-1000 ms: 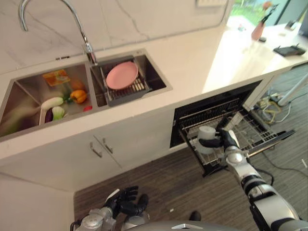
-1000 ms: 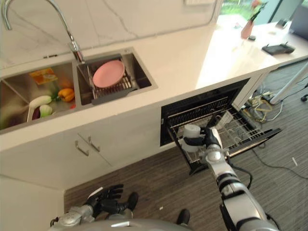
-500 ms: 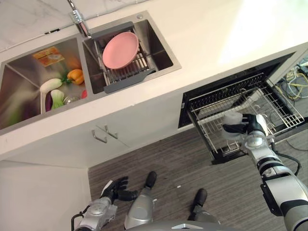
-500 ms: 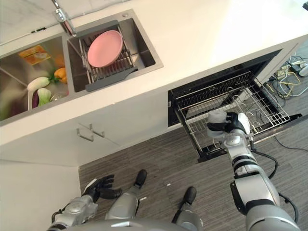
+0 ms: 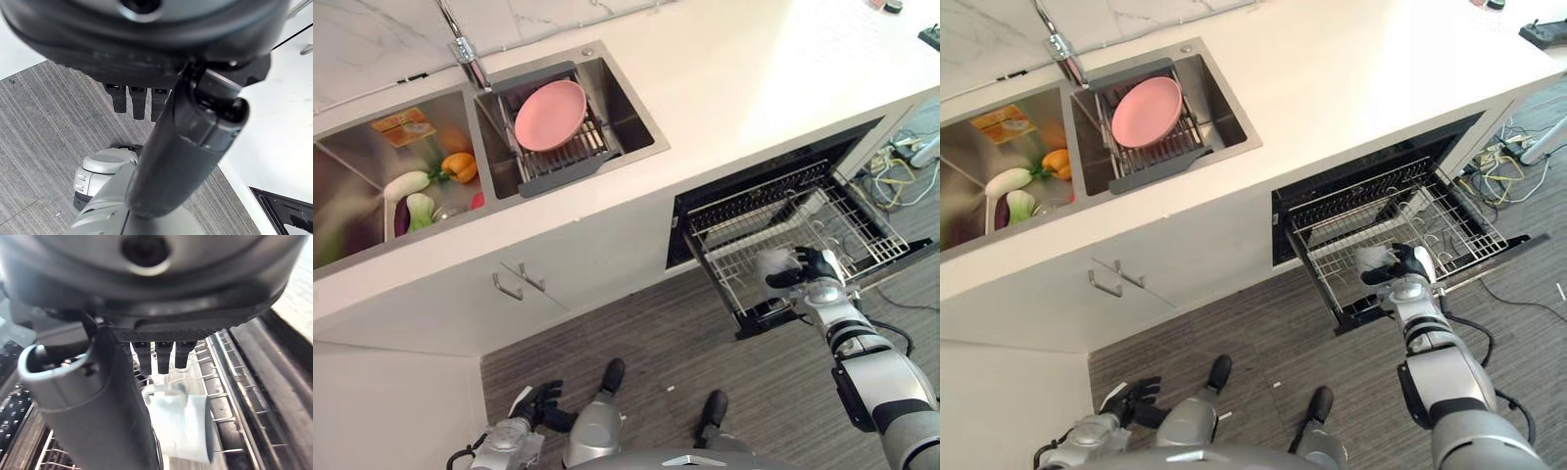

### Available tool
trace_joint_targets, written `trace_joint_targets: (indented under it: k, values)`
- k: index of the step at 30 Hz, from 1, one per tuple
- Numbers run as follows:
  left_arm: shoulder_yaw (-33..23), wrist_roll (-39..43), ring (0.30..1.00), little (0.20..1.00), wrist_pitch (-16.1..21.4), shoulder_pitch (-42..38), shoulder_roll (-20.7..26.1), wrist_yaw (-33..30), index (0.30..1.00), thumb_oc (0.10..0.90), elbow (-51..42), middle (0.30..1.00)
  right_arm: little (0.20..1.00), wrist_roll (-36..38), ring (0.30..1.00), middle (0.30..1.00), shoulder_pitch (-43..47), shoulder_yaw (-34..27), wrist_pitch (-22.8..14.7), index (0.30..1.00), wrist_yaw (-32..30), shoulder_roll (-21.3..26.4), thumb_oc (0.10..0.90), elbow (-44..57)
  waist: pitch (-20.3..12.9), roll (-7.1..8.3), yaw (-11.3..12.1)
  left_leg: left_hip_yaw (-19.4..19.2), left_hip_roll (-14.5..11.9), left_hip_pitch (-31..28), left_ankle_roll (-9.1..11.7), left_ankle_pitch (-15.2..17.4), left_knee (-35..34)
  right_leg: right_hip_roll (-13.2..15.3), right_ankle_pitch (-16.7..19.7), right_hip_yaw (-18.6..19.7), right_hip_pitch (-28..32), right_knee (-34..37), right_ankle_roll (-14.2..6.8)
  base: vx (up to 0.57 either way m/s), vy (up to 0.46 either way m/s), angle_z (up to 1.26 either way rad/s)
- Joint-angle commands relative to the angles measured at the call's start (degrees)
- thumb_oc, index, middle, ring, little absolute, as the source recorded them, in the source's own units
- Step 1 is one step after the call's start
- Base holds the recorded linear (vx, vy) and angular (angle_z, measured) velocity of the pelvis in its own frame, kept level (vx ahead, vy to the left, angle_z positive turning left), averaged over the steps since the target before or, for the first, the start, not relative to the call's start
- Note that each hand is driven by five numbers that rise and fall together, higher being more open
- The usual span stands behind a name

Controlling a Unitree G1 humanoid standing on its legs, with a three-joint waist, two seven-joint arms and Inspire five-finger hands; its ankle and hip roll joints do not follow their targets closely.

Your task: Place the dishes in the dishwasher.

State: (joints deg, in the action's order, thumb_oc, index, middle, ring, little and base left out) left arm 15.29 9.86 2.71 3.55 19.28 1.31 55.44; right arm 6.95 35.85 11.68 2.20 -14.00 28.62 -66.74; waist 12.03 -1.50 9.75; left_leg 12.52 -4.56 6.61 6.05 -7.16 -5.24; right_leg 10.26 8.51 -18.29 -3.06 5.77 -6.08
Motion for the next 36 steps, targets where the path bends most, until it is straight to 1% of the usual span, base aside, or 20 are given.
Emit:
trace_joint_targets:
  k: [1,5,7,8,9,11,13,14,15,17,19,20,22,25,28,29,30,32,33,36]
  values:
    - [4.7,-3.4,0.9,0.9,0.3,1.0,-0.9,0.7,0.9,0.8,3.1,0.9,0.9,-0.1,0.9,0.9,-3.3,-3.9,-4.7,0.9,-3.8,3.4,0.8,12.7,-4.9,0.94,-0.7,-0.2,1.8,-0.5,-2.7,5.7,0.5,5.8,-4.5,0.8,3.9,-1.9,-3.7,0.05,0.155,0.02]
    - [2.4,-5.3,0.9,0.9,-0.3,1.5,-2.2,0.9,0.9,0.8,5.5,0.9,0.9,-3.1,0.9,0.9,-13.8,-11.6,-6.1,0.9,-5.9,3.6,0.8,30.6,-6.8,1.06,-3.3,-0.7,3.6,-3.7,-4.4,7.3,0.6,8.0,-4.3,1.5,4.8,-4.3,-4.4,0.04,0.195,0.03]
    - [1.7,-5.7,0.9,0.9,-0.2,1.6,-2.3,0.8,0.9,0.8,6.5,0.9,0.9,-4.1,0.9,0.9,-16.1,-13.2,-6.3,0.9,-6.1,3.1,0.8,34.3,-7.1,1.18,-3.8,-1.2,4.1,-4.5,-5.0,7.5,0.6,8.5,-3.6,2.4,4.5,-5.5,-4.7,-0.01,0.183,-0.1]
    - [0.0,-5.6,0.9,0.9,-0.6,1.5,-2.9,0.6,0.9,0.8,8.1,0.9,0.9,-5.8,0.9,0.9,-19.0,-15.3,-7.1,0.9,-6.4,1.9,0.8,40.3,-6.9,0.9,-5.1,-2.5,4.8,-6.0,-6.1,7.6,0.5,9.0,-2.6,5.0,2.6,-9.5,-5.0,-0.05,0.208,-0.27]
    - [-1.0,-5.2,0.9,0.9,-0.6,1.5,-2.9,0.4,0.9,0.8,8.6,0.9,0.9,-6.3,0.9,0.9,-19.6,-15.4,-7.6,0.9,-6.5,1.1,0.8,42.7,-6.8,0.61,-5.5,-3.1,4.9,-6.5,-6.6,7.6,0.5,8.8,-2.8,5.6,1.6,-11.4,-4.8,-0.1,0.281,-0.46]
    - [-4.1,-4.0,0.9,0.9,-1.2,1.2,-3.2,0.0,0.9,0.8,11.6,0.9,0.9,-6.5,0.9,0.9,-21.8,-15.1,-9.2,0.9,-5.9,-1.4,0.8,48.5,-6.5,-0.06,-5.0,-6.4,4.3,-7.6,-7.0,8.0,0.4,8.0,-5.5,4.1,-0.7,-16.2,-4.1,-0.07,0.14,-0.81]
    - [-6.0,-3.4,0.9,0.9,-1.6,1.3,-3.0,-0.5,0.9,0.8,12.8,0.9,0.9,-6.5,0.9,0.9,-23.0,-15.3,-9.8,0.9,-5.1,-1.9,0.8,50.7,-6.1,-0.27,-5.6,-7.3,4.2,-8.1,-7.4,7.7,0.4,7.2,-5.1,4.4,-1.8,-20.0,-4.3,-0.04,0.051,-0.99]
    - [-7.7,-2.6,0.9,0.9,-1.9,1.1,-2.9,-1.0,0.9,0.8,14.8,0.9,0.9,-6.0,0.9,0.9,-25.1,-15.4,-10.4,0.9,-4.2,-2.6,0.8,53.7,-5.8,-0.19,-6.3,-7.7,4.2,-8.4,-7.6,7.5,0.6,4.8,-7.0,6.5,-2.1,-22.3,-3.8,-0.05,0.024,-0.67]
    - [-11.5,-0.9,0.9,0.9,-2.4,1.3,-3.3,-1.3,0.9,0.8,17.8,0.9,0.9,-3.5,0.9,0.9,-28.7,-15.5,-12.3,0.9,-2.0,-4.2,0.8,58.1,-6.1,-0.09,-7.0,-8.9,4.2,-8.7,-7.8,7.2,0.9,0.4,-10.5,9.1,-1.9,-24.5,-3.0,-0.05,0.002,-0.34]
    - [-12.6,-0.7,0.9,0.9,-2.4,1.8,-3.6,-1.1,0.9,0.8,18.9,0.9,0.9,-0.9,0.9,0.9,-31.6,-14.2,-13.7,0.9,0.4,-5.7,0.8,61.2,-6.9,0.26,-6.5,-10.0,4.0,-8.5,-7.7,7.1,1.2,-1.6,-14.0,7.5,0.2,-23.1,-0.8,0.0,-0.089,-0.4]
    - [-13.0,-0.8,0.9,0.9,-2.4,2.1,-4.2,-0.8,0.9,0.8,19.4,0.9,0.9,0.4,0.9,0.9,-32.8,-13.5,-14.1,0.9,1.8,-6.4,0.8,62.7,-7.3,0.71,-6.7,-10.0,4.1,-8.7,-7.4,7.0,1.3,-2.2,-14.6,7.6,1.4,-21.4,-0.3,0.04,-0.138,-0.34]
    - [-13.3,-1.4,0.9,0.9,-2.5,2.1,-4.5,-1.1,0.9,0.8,19.9,0.9,0.9,3.8,0.9,0.9,-35.0,-12.0,-15.0,0.9,4.4,-7.1,0.8,65.7,-7.7,1.48,-7.0,-10.2,4.0,-8.5,-6.9,6.7,1.9,-4.1,-15.1,10.0,2.6,-18.4,0.9,0.03,-0.204,-0.23]
    - [-12.9,-3.2,0.9,0.9,-1.9,2.5,-5.5,-2.5,0.9,0.8,19.9,0.9,0.9,6.8,0.9,0.9,-36.8,-11.1,-16.1,0.9,7.4,-6.2,0.8,69.3,-8.3,1.59,-6.9,-10.4,3.6,-8.1,-6.0,6.4,2.0,-5.1,-14.1,10.3,3.8,-14.5,1.3,0.04,-0.248,-0.21]
    - [-9.1,-8.4,0.9,0.9,-1.0,3.6,-7.2,-3.6,0.9,0.8,19.6,0.9,0.9,9.4,0.9,0.9,-37.9,-10.7,-17.9,0.9,9.1,-5.2,0.8,74.9,-8.4,1.0,-7.4,-9.2,3.2,-6.9,-5.3,6.7,4.1,-6.1,-13.4,10.9,5.5,-10.0,2.0,0.02,-0.208,0.07]
    - [-8.5,-10.1,0.9,0.9,-1.3,2.9,-7.6,-5.7,0.9,0.8,20.8,0.9,0.9,11.3,0.9,0.9,-36.6,-9.8,-19.2,0.9,8.2,-4.4,0.8,77.9,-7.0,0.98,-7.4,-9.6,4.5,-2.6,-3.8,8.2,12.5,-5.8,-13.2,10.7,6.4,-8.7,2.8,-0.07,-0.118,0.3]
    - [-8.7,-10.5,0.9,0.9,-1.5,2.4,-8.0,-7.2,0.9,0.8,21.3,0.9,0.9,11.8,0.9,0.9,-34.6,-8.6,-19.3,0.9,7.3,-3.7,0.8,79.5,-6.0,0.79,-8.1,-13.8,3.3,0.5,-2.4,7.6,17.5,-5.1,-13.2,9.3,7.5,-7.4,3.2,-0.08,-0.075,0.6]
    - [-8.8,-10.5,0.9,0.9,-1.5,2.3,-8.0,-7.2,0.9,0.8,21.4,0.9,0.9,11.8,0.9,0.9,-34.5,-8.6,-19.3,0.9,7.3,-3.6,0.8,79.5,-6.0,0.73,-8.1,-13.8,3.2,0.6,-2.4,7.7,17.8,-5.2,-13.1,9.3,7.6,-7.3,3.3,-0.05,-0.026,0.72]
    - [-9.2,-11.1,0.9,0.9,-1.5,2.8,-8.1,-7.8,0.9,0.8,21.5,0.9,0.9,11.8,0.9,0.9,-32.5,-7.5,-19.0,0.9,7.2,-3.1,0.8,80.0,-6.0,0.18,-8.3,-17.9,-0.3,0.7,-1.8,6.1,16.2,-4.9,-12.9,8.3,8.8,-5.3,3.1,0.03,0.044,0.3]
    - [-9.6,-11.2,0.9,0.9,-1.3,2.8,-8.1,-8.1,0.9,0.8,22.1,0.9,0.9,11.5,0.9,0.9,-31.6,-6.9,-18.9,0.9,7.3,-2.8,0.8,80.3,-6.1,0.07,-8.2,-18.7,-1.8,0.5,-1.4,5.1,14.0,-4.5,-12.7,8.2,9.4,-4.3,2.8,0.08,0.09,0.14]
    - [-9.8,-11.8,0.9,0.9,-1.3,2.6,-7.4,-8.6,0.9,0.8,23.4,0.9,0.9,11.5,0.9,0.9,-30.1,-6.2,-18.7,0.9,7.1,-2.5,0.8,80.2,-6.6,0.11,-7.5,-16.5,-4.7,1.1,-0.3,1.5,7.9,-3.8,-12.3,7.6,10.0,-3.3,1.8,0.07,0.121,0.27]
